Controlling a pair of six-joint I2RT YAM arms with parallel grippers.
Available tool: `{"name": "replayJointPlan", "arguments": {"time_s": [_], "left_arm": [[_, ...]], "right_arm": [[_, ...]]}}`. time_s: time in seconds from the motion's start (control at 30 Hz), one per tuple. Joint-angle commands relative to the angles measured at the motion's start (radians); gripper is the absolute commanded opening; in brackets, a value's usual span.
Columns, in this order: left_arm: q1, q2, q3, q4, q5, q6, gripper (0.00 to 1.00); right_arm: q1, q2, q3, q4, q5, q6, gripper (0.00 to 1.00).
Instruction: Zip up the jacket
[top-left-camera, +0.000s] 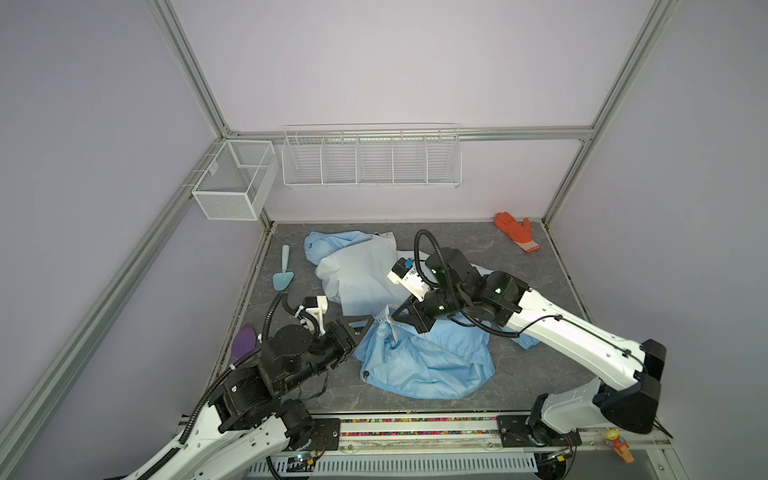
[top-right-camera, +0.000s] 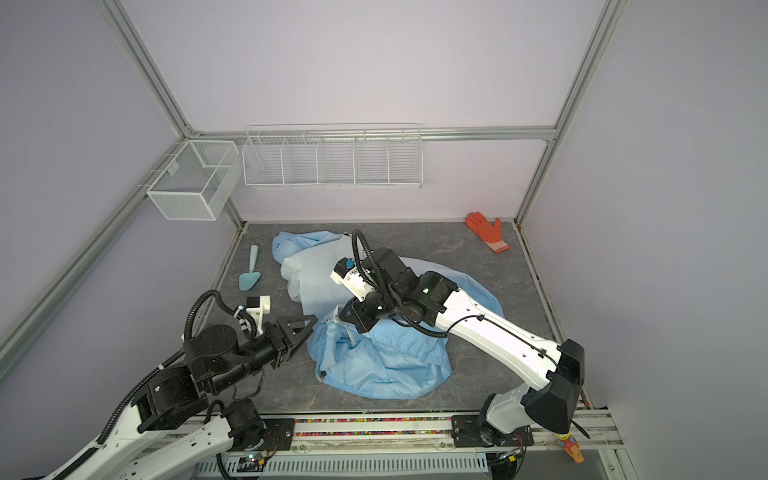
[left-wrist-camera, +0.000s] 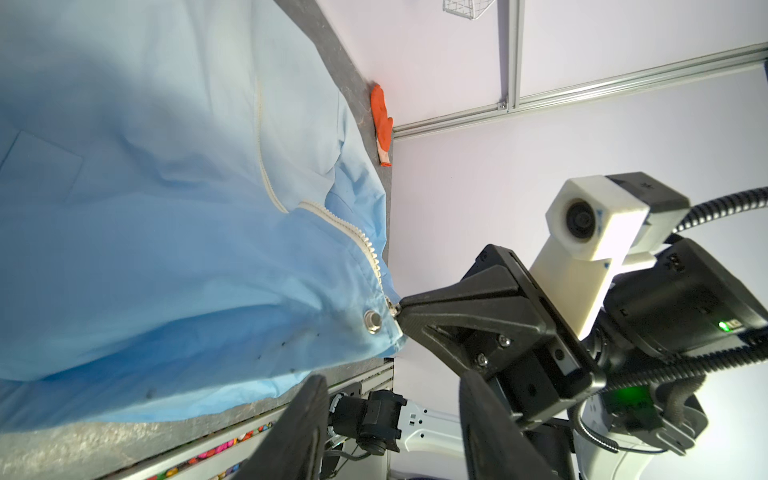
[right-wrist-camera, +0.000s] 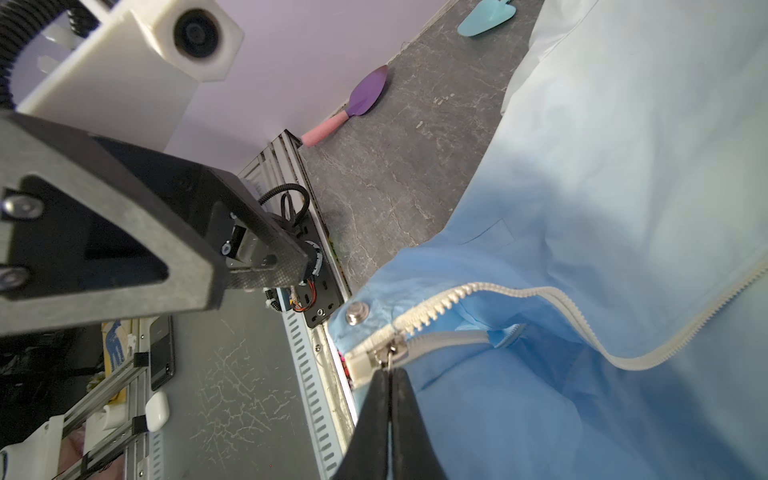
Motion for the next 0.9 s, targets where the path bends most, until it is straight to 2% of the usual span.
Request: {"name": "replayJointPlan", "arguments": {"time_s": [0.0, 0.13, 0.23, 0.67, 0.87], "left_arm": [[-0.042, -0.004, 0.026, -0.067, -0.002, -0.062, 0.49], [-0.141, 0.032, 0.046, -0.051, -0.062, -0.086, 0.49], [-0.172, 0.063, 0.032, -0.009, -0.057, -0.106, 0.49], [-0.178, 0.010, -0.132, 0.158, -0.177, -0.200, 0.50], [-0.178, -0.003, -0.151, 0.148, -0.212, -0.206, 0.50]], "right_arm": [[0.019, 0.012, -0.024, 0.072, -0.043, 0.043, 0.07], [0.029, 0.018, -0.046, 0.097, -0.040, 0.073, 0.07], [0.032, 0.018, -0.056, 0.107, -0.036, 0.089, 0.07], [0.040, -0.001, -0.096, 0.133, -0.023, 0.115, 0.07], [0.050, 0.001, -0.112, 0.154, -0.024, 0.126, 0.07]]}}
